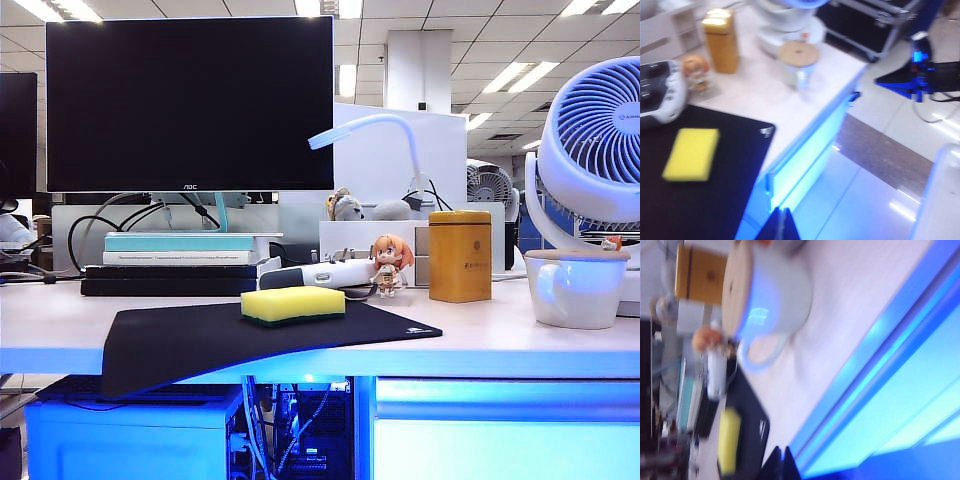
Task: Open the drawer, place the cleaning sponge inside, then close the drawer.
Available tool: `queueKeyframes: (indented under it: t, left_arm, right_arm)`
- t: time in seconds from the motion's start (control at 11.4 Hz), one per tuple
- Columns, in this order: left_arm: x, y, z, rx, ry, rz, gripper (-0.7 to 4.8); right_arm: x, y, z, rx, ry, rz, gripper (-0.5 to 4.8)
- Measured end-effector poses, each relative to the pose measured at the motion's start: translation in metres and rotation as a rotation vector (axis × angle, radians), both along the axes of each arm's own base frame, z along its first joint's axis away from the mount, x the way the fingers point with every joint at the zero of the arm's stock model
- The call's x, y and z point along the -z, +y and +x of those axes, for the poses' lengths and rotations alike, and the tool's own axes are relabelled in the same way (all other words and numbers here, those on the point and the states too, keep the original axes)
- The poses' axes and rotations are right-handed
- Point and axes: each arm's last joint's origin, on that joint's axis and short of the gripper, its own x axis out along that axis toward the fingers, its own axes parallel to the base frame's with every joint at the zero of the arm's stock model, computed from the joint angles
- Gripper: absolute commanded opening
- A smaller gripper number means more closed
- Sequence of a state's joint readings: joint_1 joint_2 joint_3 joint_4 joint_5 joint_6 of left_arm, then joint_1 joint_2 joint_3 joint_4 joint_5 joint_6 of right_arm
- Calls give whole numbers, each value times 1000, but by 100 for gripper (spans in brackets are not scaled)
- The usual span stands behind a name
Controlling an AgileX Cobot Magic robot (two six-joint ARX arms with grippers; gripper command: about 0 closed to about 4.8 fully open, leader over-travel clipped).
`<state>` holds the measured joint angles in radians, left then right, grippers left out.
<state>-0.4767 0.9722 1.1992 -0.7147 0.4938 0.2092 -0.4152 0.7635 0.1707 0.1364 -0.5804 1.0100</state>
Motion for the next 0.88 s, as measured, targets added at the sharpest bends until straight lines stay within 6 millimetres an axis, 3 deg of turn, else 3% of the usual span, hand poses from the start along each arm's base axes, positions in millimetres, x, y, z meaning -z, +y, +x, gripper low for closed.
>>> queueKeyframes:
  t: [0.44,0.88]
  left_arm:
    - [-1,0,1,1,-13,-7,-5]
    - [-2,0,1,0,-20,-11,-5]
  right_arm:
    - [9,-27,-11,103,-16,-92,-2]
    - [29,-48,-6,131,26,-23,-2]
